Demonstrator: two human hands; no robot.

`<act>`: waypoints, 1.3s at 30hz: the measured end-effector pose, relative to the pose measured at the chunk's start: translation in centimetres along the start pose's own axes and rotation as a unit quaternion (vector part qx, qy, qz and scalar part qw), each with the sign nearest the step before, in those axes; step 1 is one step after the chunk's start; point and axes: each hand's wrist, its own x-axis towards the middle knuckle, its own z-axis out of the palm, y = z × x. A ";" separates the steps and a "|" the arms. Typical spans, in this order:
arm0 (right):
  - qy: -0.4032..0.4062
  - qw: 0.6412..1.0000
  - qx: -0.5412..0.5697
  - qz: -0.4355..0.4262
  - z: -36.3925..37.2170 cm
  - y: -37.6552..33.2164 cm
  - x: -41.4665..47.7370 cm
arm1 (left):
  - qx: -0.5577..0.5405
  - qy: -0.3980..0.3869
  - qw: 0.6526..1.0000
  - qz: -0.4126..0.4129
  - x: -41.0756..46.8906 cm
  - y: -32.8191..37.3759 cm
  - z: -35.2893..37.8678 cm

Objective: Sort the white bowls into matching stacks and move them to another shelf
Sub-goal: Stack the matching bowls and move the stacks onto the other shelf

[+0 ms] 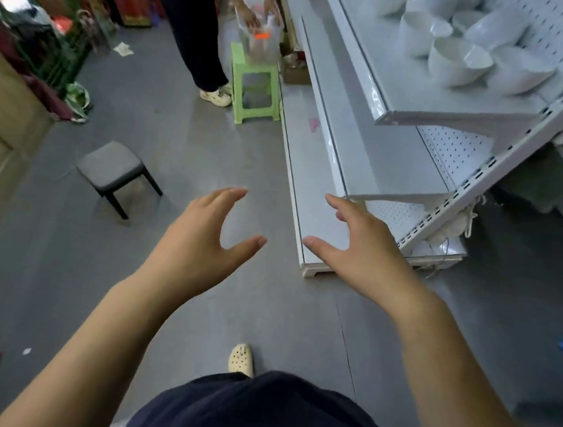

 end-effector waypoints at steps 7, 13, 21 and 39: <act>0.068 0.997 0.015 0.039 -2.4 -0.8 8.6 | 0.047 -0.006 0.993 0.112 13.1 0.4 -3.6; 0.127 0.988 0.030 0.082 -6.1 1.5 15.7 | 0.033 -0.005 0.981 0.190 23.5 2.5 -3.3; 0.169 0.980 0.054 0.089 -10.8 4.2 27.9 | 0.012 -0.011 0.975 0.224 38.3 5.1 -2.2; 0.207 0.969 0.021 0.133 -16.9 5.1 42.2 | -0.169 -0.009 0.968 0.185 59.3 7.0 1.8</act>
